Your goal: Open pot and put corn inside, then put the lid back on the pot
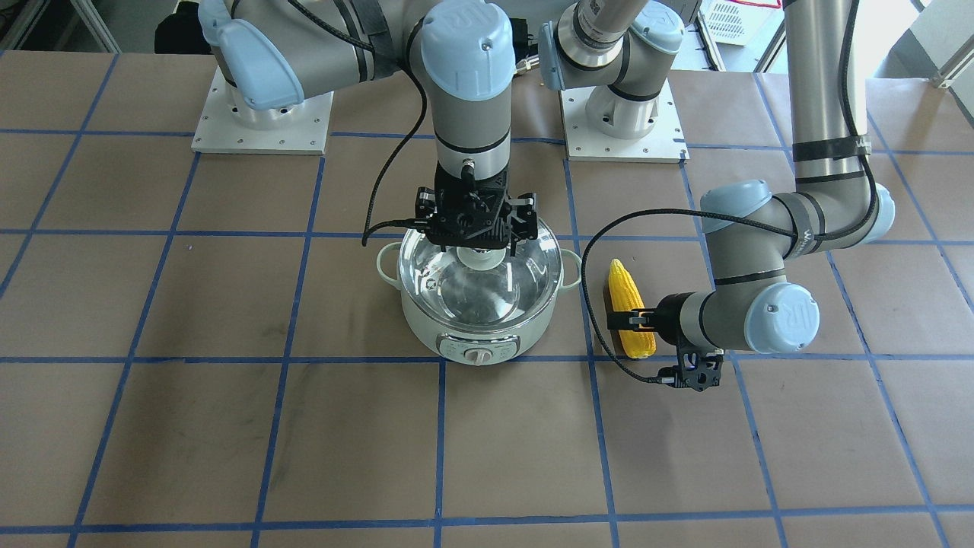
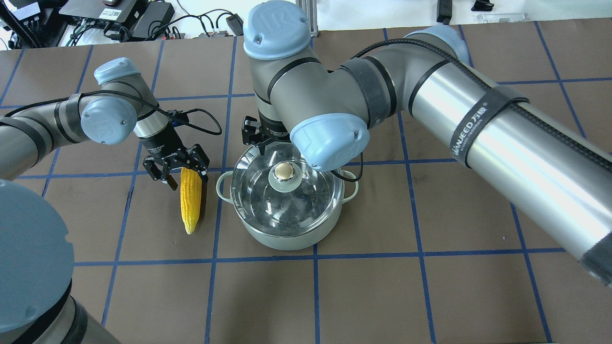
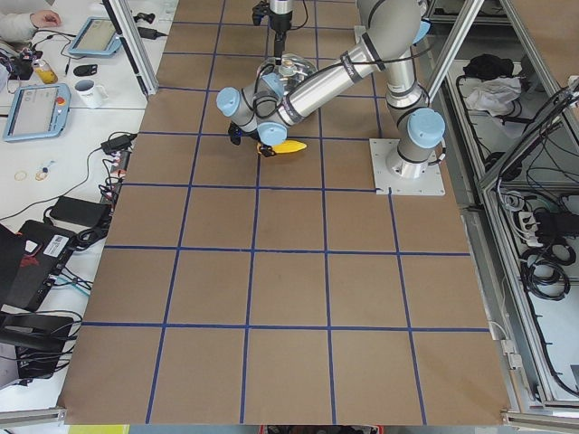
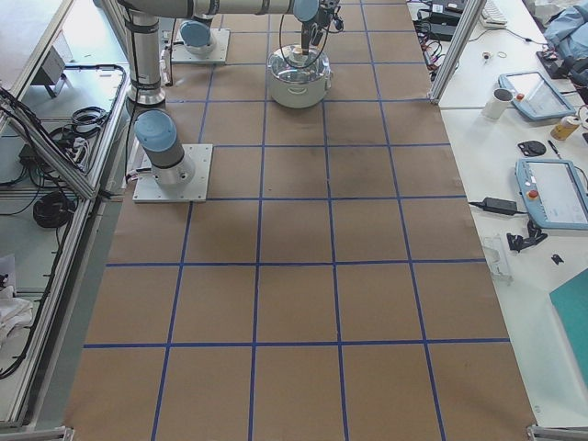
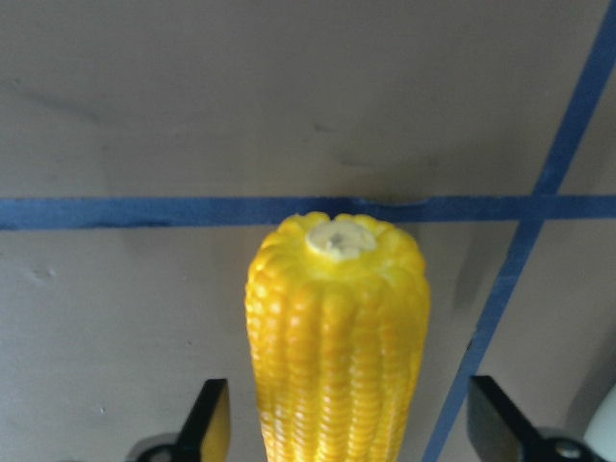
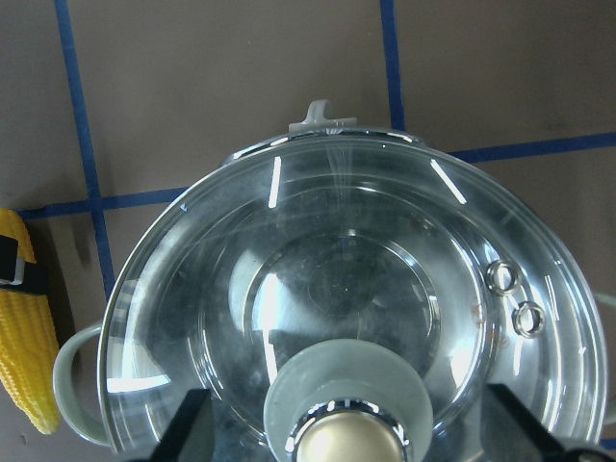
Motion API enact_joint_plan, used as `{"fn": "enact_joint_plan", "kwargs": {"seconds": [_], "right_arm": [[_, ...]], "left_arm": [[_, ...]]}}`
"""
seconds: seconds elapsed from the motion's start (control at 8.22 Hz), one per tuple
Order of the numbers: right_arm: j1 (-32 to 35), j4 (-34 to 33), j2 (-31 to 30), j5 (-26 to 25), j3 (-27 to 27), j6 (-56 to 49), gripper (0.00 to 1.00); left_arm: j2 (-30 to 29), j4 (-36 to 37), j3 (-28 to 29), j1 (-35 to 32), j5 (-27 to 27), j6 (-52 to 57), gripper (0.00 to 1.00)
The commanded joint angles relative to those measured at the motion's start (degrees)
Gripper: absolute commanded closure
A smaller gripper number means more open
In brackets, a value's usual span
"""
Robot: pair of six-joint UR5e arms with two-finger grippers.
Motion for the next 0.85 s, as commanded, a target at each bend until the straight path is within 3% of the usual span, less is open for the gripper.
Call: {"fn": "enact_joint_plan", "kwargs": {"seconds": [0.0,0.12,0.36,0.73], "right_arm": [[2.5,-0.2,1.7,-2.0,0.2,-0.3,0.09],[2.5,-0.1,1.8,-2.0,0.4,-0.3,0.17],[2.5,0.5,1.7,-2.0,0.6,-0.3,0.31],[2.5,2.4,1.6,-2.0,0.7,-0.5,0.35]], "left_arm": [[-0.1,-0.1,-0.1,0.0,-2.3,0.0,1.0],[0.3,0.0,0.0,0.0,-3.3,0.0,1.0],[4.2,-1.8,0.9,0.0,-0.3,-1.2,1.0],[11.1,-8.7,2.6,0.3,7.2,-1.3,1.0]]}}
